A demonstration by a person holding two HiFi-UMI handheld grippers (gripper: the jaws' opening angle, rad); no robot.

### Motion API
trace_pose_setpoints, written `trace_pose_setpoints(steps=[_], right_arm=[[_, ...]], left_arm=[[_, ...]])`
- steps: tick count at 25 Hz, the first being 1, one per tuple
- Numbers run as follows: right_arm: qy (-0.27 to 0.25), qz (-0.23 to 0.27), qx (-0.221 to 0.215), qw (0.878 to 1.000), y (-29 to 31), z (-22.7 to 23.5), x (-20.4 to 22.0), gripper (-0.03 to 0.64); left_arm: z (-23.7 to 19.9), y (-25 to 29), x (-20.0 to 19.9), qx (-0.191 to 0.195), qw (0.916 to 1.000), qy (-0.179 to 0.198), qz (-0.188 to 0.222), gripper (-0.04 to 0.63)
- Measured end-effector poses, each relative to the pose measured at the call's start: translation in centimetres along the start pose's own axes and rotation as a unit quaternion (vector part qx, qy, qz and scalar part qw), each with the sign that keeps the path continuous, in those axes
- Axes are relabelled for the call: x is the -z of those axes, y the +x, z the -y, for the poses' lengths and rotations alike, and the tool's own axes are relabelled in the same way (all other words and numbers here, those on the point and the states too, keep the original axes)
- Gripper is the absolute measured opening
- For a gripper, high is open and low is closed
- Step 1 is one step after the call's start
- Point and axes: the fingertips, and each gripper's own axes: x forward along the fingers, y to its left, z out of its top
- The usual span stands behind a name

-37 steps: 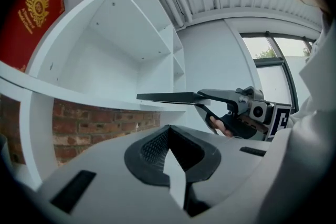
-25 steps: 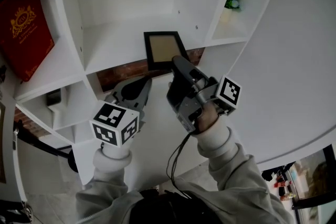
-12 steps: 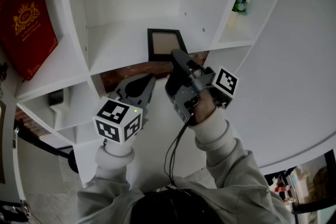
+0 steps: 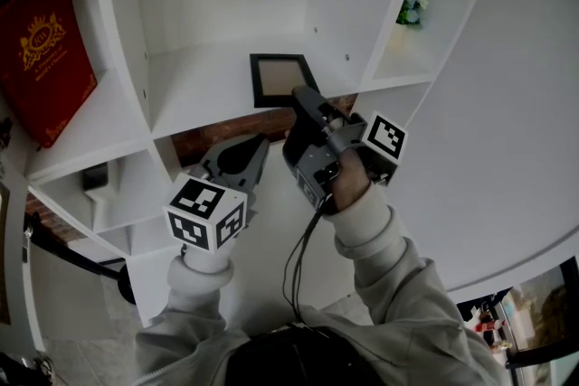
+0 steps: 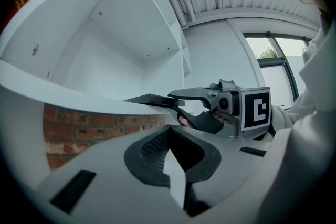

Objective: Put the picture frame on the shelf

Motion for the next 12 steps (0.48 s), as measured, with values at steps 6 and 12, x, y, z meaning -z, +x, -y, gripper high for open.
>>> trace_pose_setpoints(steps=[6, 12], right_arm=[[-0.026, 0.007, -0.021, 0.999, -0.5, -1.0, -0.1, 0.176], [-0.044, 0.005, -0.029, 0.999, -1.7, -1.7, 0.3, 0.282]], left_arm=[[0.2, -0.3, 0.6, -0.005, 1.0, -0.004, 0.0, 0.003], [1.2, -1.3, 0.9, -0.008, 0.9999, -0.007, -0.003, 0.005]])
